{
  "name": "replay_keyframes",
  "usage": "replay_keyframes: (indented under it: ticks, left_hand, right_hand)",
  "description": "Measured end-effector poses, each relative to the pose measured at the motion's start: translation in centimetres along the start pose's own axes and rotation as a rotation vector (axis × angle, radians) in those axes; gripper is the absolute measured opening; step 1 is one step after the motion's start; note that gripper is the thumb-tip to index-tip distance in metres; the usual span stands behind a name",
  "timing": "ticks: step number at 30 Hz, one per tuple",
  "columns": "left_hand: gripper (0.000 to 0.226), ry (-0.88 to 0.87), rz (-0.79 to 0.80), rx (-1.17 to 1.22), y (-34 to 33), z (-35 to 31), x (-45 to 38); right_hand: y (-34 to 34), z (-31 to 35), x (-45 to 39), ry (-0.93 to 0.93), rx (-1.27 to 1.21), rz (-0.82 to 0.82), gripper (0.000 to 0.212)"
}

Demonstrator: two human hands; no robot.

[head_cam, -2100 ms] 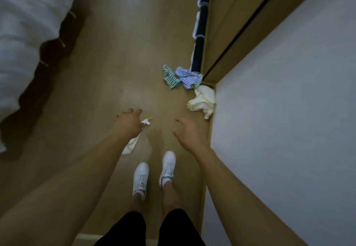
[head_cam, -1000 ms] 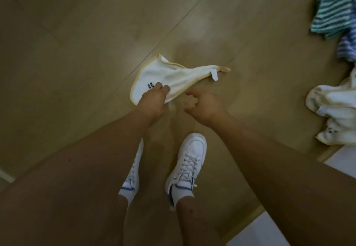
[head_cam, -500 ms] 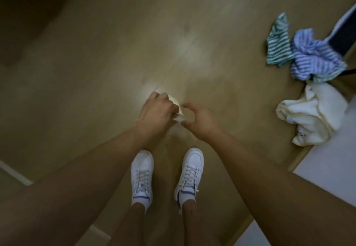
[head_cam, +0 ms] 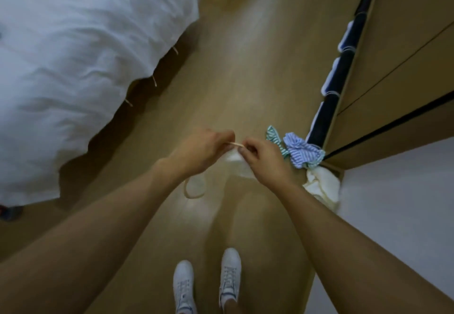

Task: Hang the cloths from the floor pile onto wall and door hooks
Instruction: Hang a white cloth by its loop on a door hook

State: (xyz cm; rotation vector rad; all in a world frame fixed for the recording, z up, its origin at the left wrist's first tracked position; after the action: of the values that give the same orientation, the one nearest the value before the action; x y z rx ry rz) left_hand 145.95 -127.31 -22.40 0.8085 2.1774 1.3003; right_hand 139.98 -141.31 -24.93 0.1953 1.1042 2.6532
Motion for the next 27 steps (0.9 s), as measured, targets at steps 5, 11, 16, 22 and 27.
replay_keyframes:
  ticks: [5, 11, 16, 22, 27]
  left_hand:
    - [0.016, -0.092, -0.114, 0.010, 10.0, -8.1, -4.1]
    - [0.013, -0.216, -0.225, 0.150, 18.9, -16.2, -7.3]
    - [0.014, -0.280, -0.270, 0.213, 22.1, -21.2, -9.2]
    - [0.014, -0.427, -0.142, 0.346, 21.4, -27.2, -10.9]
    - [0.018, -0.619, 0.101, 0.496, 19.8, -31.7, -10.3]
  right_hand:
    - [12.8, 5.3, -0.2, 0.092, 0.014, -0.116, 0.013]
    - [24.6, 8.7, 2.3, 0.117, 0.049, -0.224, 0.026]
    - [32.3, 9.5, 5.5, 0.085, 0.122, -0.350, 0.027]
    - [37.2, 9.9, 11.9, -0.040, 0.189, -0.546, 0.017]
    - [38.3, 11.8, 18.4, -0.217, 0.248, -0.792, 0.021]
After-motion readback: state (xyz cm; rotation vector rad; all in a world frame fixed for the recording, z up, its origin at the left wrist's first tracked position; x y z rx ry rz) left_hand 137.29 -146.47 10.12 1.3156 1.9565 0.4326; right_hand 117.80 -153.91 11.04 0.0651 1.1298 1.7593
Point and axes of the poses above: each hand's wrist, its own x-axis away from the middle knuckle, its own y-axis out of the back of the hand, z = x × y, the point moved 4 cm from there along -x, towards the middle knuckle, and after that the axes turned 12 degrees about -z, right-handed, at the moved point
